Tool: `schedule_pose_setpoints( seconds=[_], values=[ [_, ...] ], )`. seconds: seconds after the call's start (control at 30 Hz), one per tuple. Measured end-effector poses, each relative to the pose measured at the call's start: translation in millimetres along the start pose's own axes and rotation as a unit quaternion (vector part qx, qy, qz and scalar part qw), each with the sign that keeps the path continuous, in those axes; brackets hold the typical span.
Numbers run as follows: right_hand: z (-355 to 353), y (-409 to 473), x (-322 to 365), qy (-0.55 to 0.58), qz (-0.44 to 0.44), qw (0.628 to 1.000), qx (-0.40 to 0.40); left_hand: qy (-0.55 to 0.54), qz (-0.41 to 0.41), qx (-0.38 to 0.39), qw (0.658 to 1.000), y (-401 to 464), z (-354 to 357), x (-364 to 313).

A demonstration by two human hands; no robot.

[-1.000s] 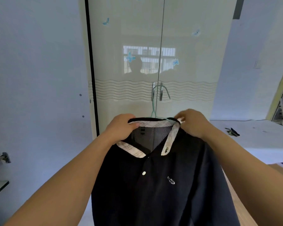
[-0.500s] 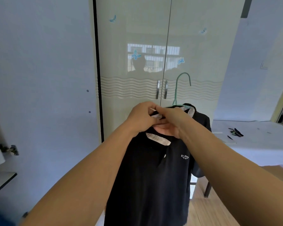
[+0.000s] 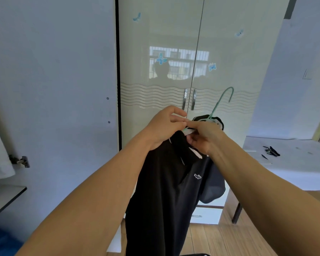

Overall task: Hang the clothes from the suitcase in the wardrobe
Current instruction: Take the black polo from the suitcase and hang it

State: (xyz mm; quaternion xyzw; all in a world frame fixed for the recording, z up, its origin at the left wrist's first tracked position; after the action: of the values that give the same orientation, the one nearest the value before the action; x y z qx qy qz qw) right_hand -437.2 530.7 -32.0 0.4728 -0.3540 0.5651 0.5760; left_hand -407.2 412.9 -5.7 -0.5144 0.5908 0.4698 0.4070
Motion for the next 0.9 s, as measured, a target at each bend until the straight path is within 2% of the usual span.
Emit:
schedule_pose_setpoints(
  seconds=[0.07,0.13,0.2,0.27,0.37,0.43,0.53,0.63,0.7,0.83,0.9],
  values=[
    [-8,10,1,0.038,-0.023,0.998,-0.039,-0.089,-0.021,0.049,0.995,-4,-1,-4],
    [-20,16,8,0.075,-0.024,0.994,-0.071,-0.138,-0.034,0.047,0.989,-5,-16,-6],
    [-32,21,18,0.094,-0.025,0.993,-0.069,-0.100,-0.057,0.001,0.993,-3,-37,1],
    [-39,19,27,0.100,-0.022,0.993,-0.057,-0.034,-0.102,-0.002,0.994,-4,-47,17],
    [-35,12,37,0.096,-0.033,0.994,-0.047,0.060,-0.178,0.090,0.978,-13,-30,47],
    [-26,10,37,0.095,-0.033,0.994,-0.043,0.106,-0.195,0.150,0.963,-19,-8,61],
    [-12,14,30,0.099,-0.027,0.994,-0.033,0.128,-0.168,0.138,0.967,-17,15,71],
    [-1,17,31,0.119,-0.037,0.992,-0.020,0.081,-0.160,0.128,0.975,-19,30,79],
    [5,17,35,0.111,-0.052,0.992,-0.008,0.017,-0.208,0.151,0.966,-22,36,94],
    [13,20,47,0.085,-0.075,0.994,0.001,-0.062,-0.335,0.167,0.925,-30,42,133],
    [20,17,52,0.094,-0.073,0.993,0.011,-0.193,-0.378,0.157,0.892,-30,46,141]
  ],
)
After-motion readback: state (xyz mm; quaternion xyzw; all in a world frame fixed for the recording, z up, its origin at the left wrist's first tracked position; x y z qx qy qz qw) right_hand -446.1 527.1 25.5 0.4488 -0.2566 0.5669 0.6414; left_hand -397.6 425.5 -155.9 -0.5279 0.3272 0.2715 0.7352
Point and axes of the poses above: each hand's wrist, its own y-axis towards the middle knuckle, its own z-axis out of the palm, x = y × z, the point moved 6 cm from there along y, towards the middle knuckle, and after that the axes turned 14 degrees about -z, right-handed, at the moved point
